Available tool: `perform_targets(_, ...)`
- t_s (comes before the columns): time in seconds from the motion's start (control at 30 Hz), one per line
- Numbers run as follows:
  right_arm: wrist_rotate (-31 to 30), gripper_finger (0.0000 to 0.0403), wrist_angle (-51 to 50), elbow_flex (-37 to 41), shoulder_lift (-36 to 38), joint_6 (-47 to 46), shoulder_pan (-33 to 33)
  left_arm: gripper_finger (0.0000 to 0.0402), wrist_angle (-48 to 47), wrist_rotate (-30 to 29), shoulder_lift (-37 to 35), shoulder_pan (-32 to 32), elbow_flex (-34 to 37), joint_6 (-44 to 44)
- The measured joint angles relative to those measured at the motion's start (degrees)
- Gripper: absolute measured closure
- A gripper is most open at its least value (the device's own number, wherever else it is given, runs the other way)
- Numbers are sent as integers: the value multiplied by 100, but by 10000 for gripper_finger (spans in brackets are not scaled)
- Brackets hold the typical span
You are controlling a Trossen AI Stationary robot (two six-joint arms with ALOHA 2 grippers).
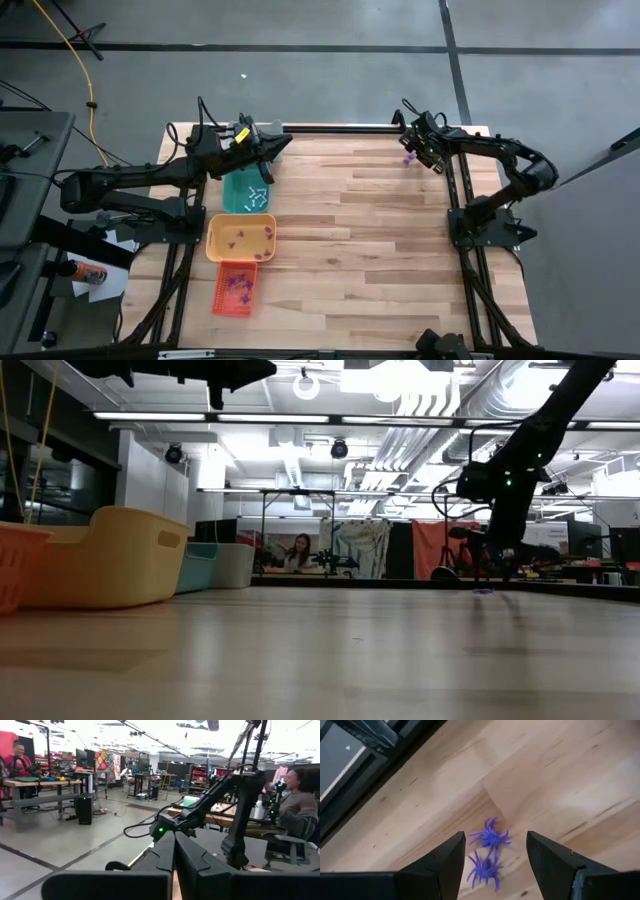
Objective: Sort Halloween decoration
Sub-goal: Put the purple spider toy in the orange bin
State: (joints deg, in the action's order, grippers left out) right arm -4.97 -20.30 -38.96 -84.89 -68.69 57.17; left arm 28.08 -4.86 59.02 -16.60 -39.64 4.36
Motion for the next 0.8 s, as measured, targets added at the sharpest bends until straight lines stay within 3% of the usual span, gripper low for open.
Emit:
perform_targets(0.2, -137, 199, 111, -201, -381, -383, -22, 402, -2, 33, 0, 2, 0, -2)
perform_targets(0.4, -254, 219, -504, -669, -839, -448, -85, 402, -2, 31, 0, 2, 0, -2)
perform_targets(0.6, -528, 294, -907, -833, -1259, -434, -371, 401, -74, 131, 0, 2, 0, -2)
perform_targets(0.8, -741, 389, -1061, -797, -1153, 40, -512, 401, -155, 293, 0, 4, 0, -4)
